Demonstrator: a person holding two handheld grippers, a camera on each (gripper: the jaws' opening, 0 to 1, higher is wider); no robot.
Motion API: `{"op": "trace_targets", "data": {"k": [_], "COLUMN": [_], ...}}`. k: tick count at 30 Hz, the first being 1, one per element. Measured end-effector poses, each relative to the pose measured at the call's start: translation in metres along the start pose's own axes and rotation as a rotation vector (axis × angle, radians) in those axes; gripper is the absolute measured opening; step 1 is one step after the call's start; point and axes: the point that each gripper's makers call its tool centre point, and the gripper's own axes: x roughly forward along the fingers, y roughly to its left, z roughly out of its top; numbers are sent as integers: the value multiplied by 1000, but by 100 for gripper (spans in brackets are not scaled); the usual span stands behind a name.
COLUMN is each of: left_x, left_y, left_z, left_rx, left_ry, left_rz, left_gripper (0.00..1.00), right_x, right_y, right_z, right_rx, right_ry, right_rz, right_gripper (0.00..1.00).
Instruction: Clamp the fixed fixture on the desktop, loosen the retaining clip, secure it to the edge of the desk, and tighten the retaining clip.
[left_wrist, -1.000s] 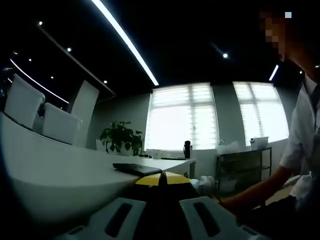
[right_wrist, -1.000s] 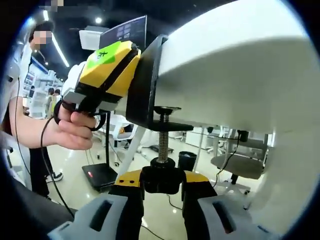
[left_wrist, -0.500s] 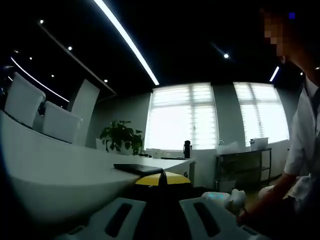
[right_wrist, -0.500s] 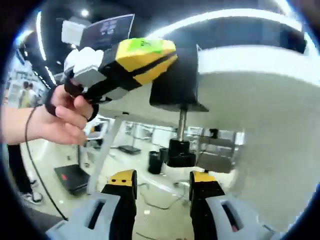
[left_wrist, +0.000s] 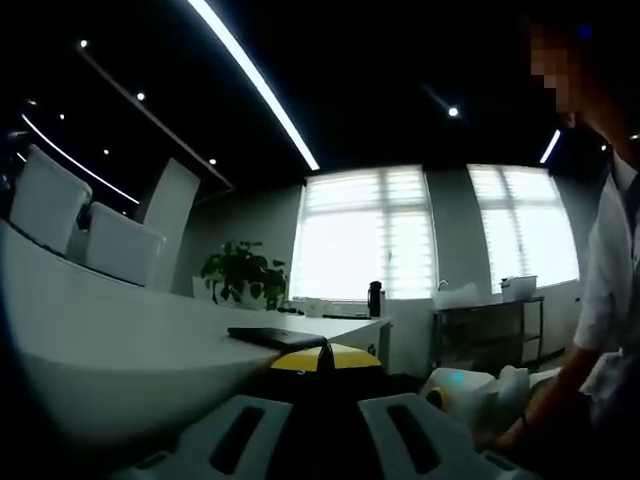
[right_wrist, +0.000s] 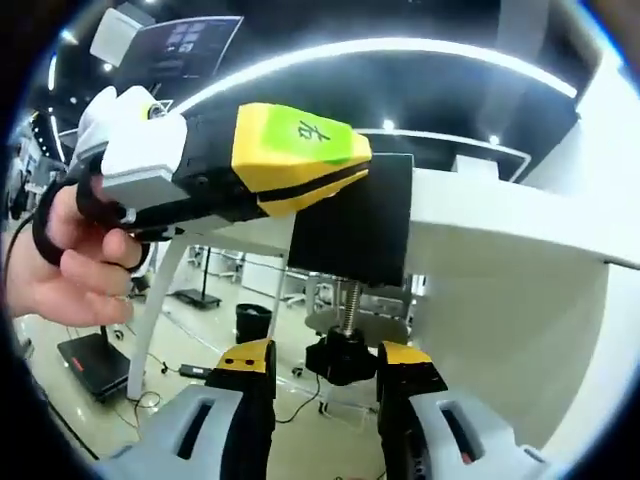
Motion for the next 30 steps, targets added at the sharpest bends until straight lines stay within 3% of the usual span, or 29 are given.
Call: {"op": "trace_targets", "data": {"k": [9, 16, 21, 23, 30], "left_x": [1, 1, 1, 2, 1], "left_y": [0, 0, 1, 0, 0], "left_z": [0, 0, 1, 0, 0], "left_rx": [0, -2, -14, 19, 6], "left_ry": [0, 5, 5, 41, 21], "left_rz": [0, 0, -3, 8, -1], "left_gripper": [2, 2, 2, 2, 2], "right_x": [4, 10, 12, 9, 9], "right_y": [-11, -15, -10, -5, 2], "right_z": [-3, -2, -1, 1, -3], "right_rx": [-14, 2, 10, 22, -58], "right_ry": [18, 5, -24, -41, -48], "right_rz": [-37, 3, 149, 220, 444], "right_gripper": [29, 28, 28, 28, 28]}}
